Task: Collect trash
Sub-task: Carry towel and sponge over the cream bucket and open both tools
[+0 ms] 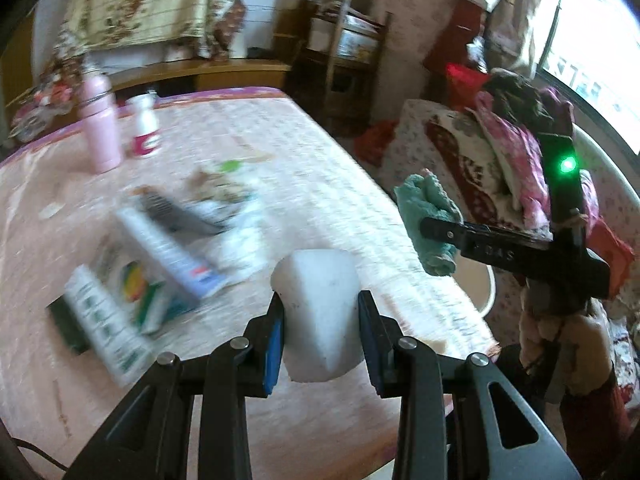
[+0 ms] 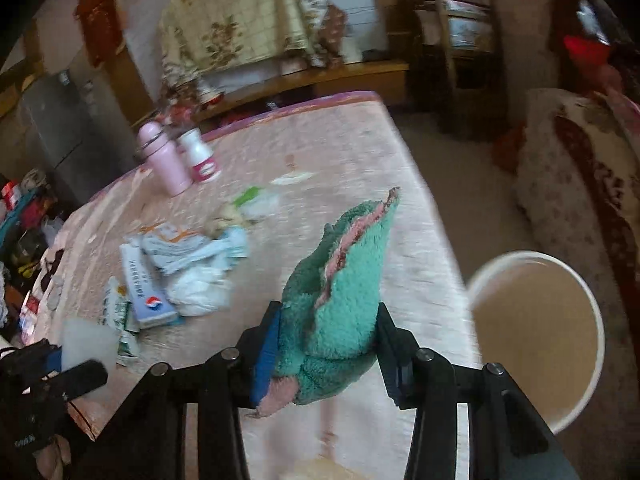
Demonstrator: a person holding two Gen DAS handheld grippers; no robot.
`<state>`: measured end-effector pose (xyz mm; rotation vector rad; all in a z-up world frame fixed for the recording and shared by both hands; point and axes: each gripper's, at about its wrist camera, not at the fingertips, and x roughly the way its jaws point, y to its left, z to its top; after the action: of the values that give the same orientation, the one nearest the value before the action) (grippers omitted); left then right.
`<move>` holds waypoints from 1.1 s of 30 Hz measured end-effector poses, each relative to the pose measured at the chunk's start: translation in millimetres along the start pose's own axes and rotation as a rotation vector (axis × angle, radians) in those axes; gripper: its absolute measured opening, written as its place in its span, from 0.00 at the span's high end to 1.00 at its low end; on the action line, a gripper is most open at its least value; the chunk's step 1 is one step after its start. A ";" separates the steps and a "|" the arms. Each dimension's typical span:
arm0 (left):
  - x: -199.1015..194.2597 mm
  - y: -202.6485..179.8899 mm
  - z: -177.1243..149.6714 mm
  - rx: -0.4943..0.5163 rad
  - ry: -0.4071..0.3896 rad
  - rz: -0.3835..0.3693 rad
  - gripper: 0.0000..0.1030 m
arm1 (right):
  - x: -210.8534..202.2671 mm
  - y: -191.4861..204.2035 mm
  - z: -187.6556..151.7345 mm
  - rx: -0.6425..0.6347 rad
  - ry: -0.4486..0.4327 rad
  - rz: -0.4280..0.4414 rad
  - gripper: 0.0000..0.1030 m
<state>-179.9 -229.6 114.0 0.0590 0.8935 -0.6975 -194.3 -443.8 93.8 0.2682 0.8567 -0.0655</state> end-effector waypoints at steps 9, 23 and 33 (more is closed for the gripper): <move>72.5 -80.6 41.2 0.068 0.058 -0.107 0.61 | -29.8 -110.1 -12.1 0.154 -0.008 -0.176 0.54; 166.1 -156.5 60.1 0.103 0.117 -0.216 0.48 | -9.6 -207.3 -38.4 0.349 0.031 -0.249 0.36; 163.8 -136.0 52.7 0.074 0.139 -0.165 0.40 | -12.6 -216.2 -46.9 0.376 0.034 -0.250 0.31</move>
<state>-152.8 -440.2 59.4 0.1013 1.0138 -0.8880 -272.6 -640.7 29.3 0.5140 0.9061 -0.4595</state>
